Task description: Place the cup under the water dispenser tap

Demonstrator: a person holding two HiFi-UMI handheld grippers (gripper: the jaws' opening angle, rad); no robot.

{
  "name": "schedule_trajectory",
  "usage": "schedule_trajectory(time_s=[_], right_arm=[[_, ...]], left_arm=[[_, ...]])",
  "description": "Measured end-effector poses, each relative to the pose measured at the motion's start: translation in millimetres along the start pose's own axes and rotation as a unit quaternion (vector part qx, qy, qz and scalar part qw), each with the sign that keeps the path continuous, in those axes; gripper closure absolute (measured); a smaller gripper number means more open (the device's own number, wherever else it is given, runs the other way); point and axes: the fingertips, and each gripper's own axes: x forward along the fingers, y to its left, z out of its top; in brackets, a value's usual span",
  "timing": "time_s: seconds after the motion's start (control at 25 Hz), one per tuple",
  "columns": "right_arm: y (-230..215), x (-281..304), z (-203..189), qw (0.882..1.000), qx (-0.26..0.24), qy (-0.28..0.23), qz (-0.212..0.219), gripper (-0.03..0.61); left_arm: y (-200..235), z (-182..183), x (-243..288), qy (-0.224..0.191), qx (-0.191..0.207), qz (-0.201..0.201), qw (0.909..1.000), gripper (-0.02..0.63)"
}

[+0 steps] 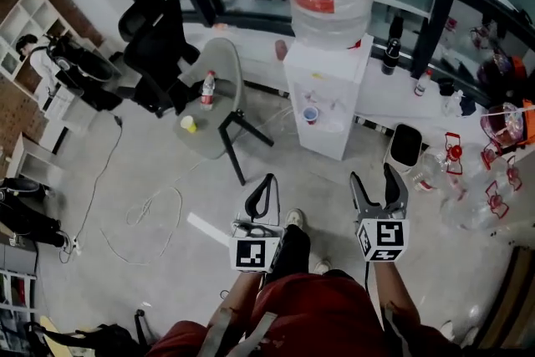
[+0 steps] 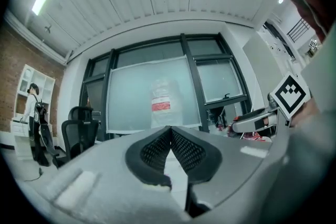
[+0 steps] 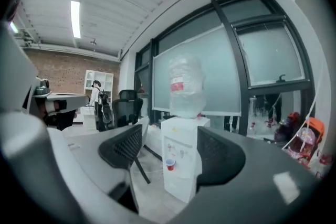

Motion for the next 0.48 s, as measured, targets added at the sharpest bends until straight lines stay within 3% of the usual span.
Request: schedule_trajectory(time_s=[0.2, 0.36, 0.48], right_arm=[[2, -32, 66, 0.997, -0.060, -0.057, 0.003, 0.258], [8, -43, 79, 0.995, -0.072, -0.076, 0.004, 0.262], [12, -43, 82, 0.994, -0.070, -0.079, 0.005, 0.267]], left_arm=[[1, 55, -20, -0.040, -0.001, 0.014, 0.9991, 0.615], [-5, 86, -26, -0.082, 0.017, 0.011, 0.9964, 0.615], [-6, 86, -30, -0.093, 0.024, 0.010, 0.9953, 0.615]])
